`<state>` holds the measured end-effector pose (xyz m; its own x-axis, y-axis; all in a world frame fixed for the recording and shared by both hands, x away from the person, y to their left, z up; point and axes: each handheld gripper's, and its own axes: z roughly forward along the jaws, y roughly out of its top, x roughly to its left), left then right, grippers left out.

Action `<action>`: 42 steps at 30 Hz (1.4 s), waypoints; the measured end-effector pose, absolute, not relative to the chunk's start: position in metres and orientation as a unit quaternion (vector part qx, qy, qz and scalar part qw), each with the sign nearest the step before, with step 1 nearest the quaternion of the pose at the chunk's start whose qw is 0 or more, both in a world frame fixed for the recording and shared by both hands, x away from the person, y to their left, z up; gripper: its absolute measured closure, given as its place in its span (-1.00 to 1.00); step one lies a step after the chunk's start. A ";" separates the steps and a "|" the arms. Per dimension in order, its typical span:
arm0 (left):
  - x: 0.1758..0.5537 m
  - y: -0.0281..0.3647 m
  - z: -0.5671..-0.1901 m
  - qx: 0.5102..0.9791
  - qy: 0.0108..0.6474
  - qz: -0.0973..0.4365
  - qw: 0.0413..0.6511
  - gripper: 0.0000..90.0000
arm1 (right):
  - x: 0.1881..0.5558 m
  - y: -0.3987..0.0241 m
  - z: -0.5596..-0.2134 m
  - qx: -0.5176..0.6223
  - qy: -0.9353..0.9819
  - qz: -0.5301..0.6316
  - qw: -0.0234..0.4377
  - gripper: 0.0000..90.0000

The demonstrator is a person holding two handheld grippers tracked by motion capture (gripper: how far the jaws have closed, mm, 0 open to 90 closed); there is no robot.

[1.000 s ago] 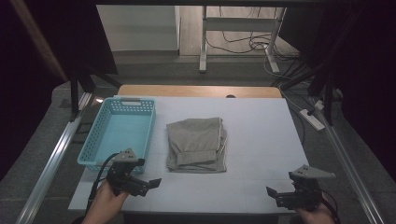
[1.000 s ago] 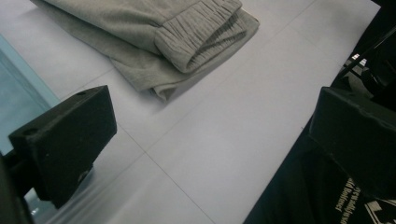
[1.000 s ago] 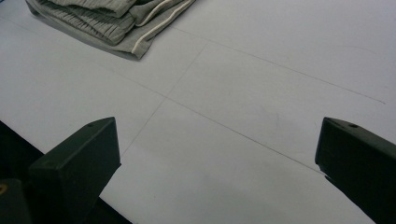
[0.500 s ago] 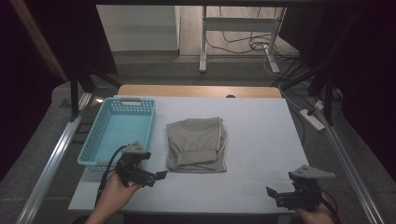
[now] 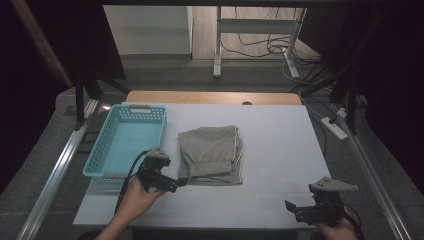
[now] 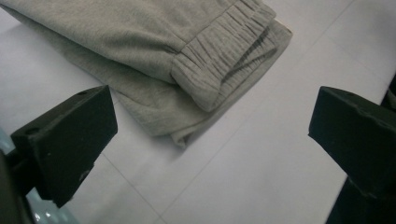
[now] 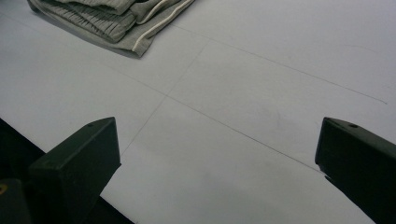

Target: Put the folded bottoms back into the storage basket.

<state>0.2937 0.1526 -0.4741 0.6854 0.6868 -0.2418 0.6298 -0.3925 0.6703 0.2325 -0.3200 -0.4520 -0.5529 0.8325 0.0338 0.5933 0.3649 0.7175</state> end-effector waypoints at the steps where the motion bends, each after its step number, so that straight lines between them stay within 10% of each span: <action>1: 0.295 0.151 -0.475 0.834 0.395 0.038 0.383 -0.99 | 0.232 -0.320 -0.452 0.441 0.808 0.351 0.171 -0.99; 42: 0.349 0.104 -0.515 0.834 0.471 0.047 0.284 -0.94 | 0.232 -0.317 -0.453 0.431 0.817 0.345 0.167 -0.99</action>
<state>0.3491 0.1040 -0.5154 0.5523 0.8122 -0.1878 0.7583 -0.3960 0.5178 0.2325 -0.3174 -0.4528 -0.5730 0.8191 0.0247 0.5892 0.3908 0.7071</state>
